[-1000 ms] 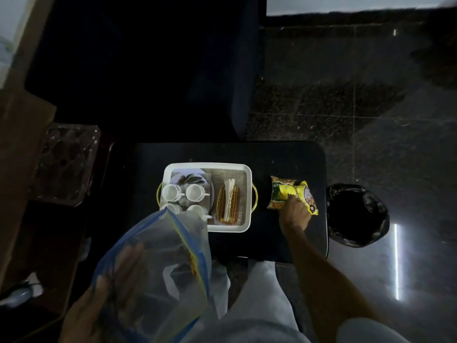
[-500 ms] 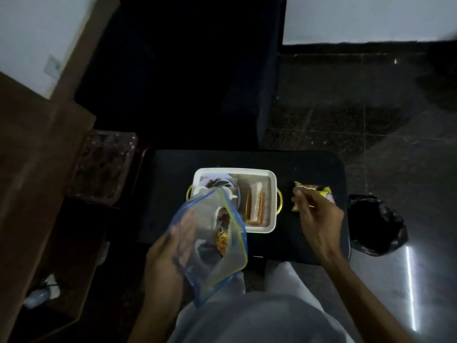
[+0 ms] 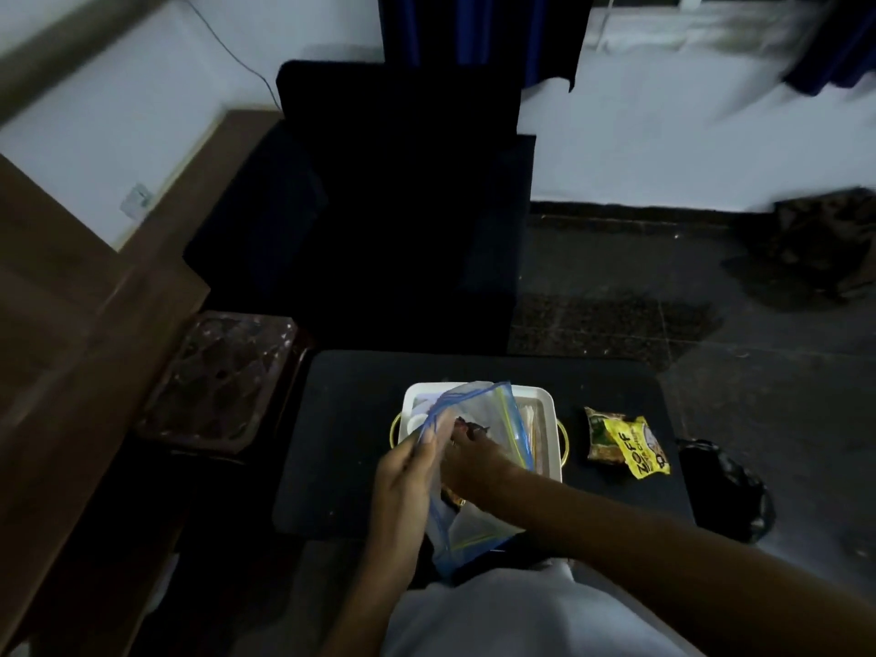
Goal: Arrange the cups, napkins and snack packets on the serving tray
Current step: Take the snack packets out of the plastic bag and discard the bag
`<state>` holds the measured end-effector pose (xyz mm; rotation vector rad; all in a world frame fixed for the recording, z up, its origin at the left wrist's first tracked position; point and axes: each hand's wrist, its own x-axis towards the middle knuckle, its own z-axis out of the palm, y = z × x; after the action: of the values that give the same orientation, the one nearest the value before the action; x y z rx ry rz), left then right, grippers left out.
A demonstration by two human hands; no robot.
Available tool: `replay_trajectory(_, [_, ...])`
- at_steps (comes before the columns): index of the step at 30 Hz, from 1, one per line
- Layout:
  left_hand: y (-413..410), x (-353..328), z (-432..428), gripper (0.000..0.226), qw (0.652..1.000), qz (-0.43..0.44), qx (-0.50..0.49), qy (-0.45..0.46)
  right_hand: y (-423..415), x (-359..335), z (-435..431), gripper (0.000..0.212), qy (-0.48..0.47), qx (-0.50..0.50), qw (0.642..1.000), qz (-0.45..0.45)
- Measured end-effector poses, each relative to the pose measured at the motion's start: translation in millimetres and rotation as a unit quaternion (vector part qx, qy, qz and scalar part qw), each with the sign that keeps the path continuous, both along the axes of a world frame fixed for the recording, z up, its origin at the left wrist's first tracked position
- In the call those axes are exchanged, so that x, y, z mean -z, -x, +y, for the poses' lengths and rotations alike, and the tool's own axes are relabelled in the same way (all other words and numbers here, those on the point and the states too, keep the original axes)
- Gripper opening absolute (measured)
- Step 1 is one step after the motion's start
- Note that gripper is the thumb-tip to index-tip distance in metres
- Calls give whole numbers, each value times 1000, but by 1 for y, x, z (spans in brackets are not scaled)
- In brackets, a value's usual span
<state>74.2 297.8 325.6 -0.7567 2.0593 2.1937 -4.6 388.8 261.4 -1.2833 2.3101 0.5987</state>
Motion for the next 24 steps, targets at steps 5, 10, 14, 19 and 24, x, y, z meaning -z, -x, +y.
replay_trajectory(5, [-4,-2,-18,40,1000,17,12,7,2,22,-22,38,-33,17,995,91])
replay_trajectory(10, [-10,6,-31,31,999,31,27,16,2,24,-24,17,9,-4,997,81])
replay_trajectory(14, [-12,8,-34,29,999,22,23,8,1,20,-25,16,10,-28,997,75])
replay_trajectory(19, [-8,15,-36,32,999,14,24,40,-4,1,-28,17,21,-22,996,82])
replay_trajectory(24, [1,28,-35,30,998,-3,4,63,-12,-46,-19,21,125,48,989,63])
